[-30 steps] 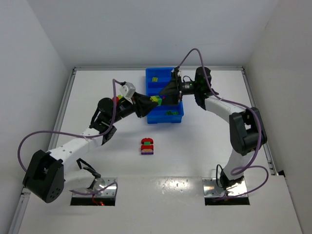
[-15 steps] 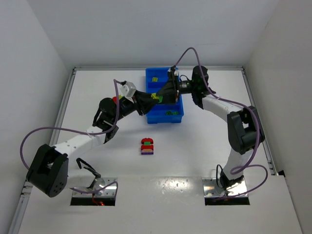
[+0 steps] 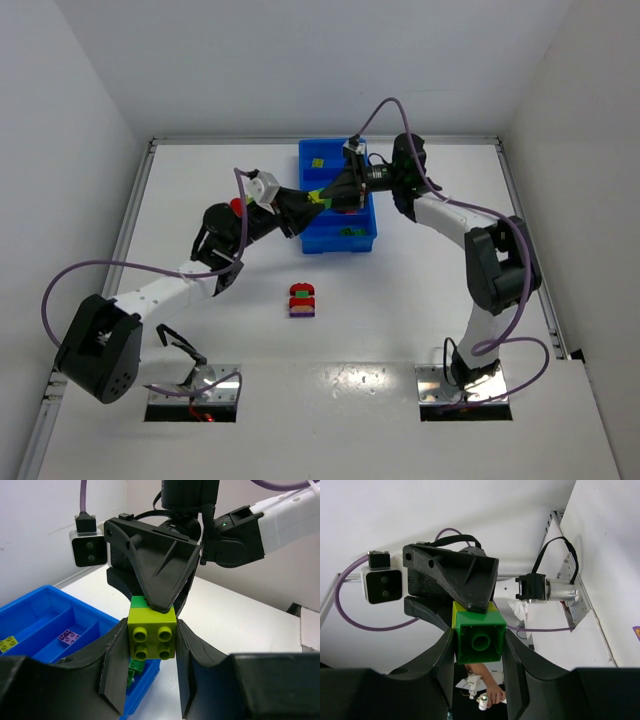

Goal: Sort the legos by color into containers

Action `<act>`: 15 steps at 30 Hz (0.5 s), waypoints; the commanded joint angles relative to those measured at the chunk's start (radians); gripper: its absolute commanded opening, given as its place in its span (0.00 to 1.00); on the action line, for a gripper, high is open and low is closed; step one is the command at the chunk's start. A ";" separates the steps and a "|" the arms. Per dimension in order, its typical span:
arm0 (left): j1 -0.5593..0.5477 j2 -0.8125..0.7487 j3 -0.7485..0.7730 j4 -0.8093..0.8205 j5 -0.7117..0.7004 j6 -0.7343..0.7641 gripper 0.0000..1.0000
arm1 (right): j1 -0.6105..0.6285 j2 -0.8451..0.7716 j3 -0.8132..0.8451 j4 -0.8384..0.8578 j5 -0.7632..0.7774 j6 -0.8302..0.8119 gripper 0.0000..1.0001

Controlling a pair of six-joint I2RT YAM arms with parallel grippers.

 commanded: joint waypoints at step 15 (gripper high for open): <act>0.011 -0.183 -0.101 -0.183 -0.127 0.050 0.00 | -0.181 -0.015 0.031 -0.074 0.012 -0.167 0.00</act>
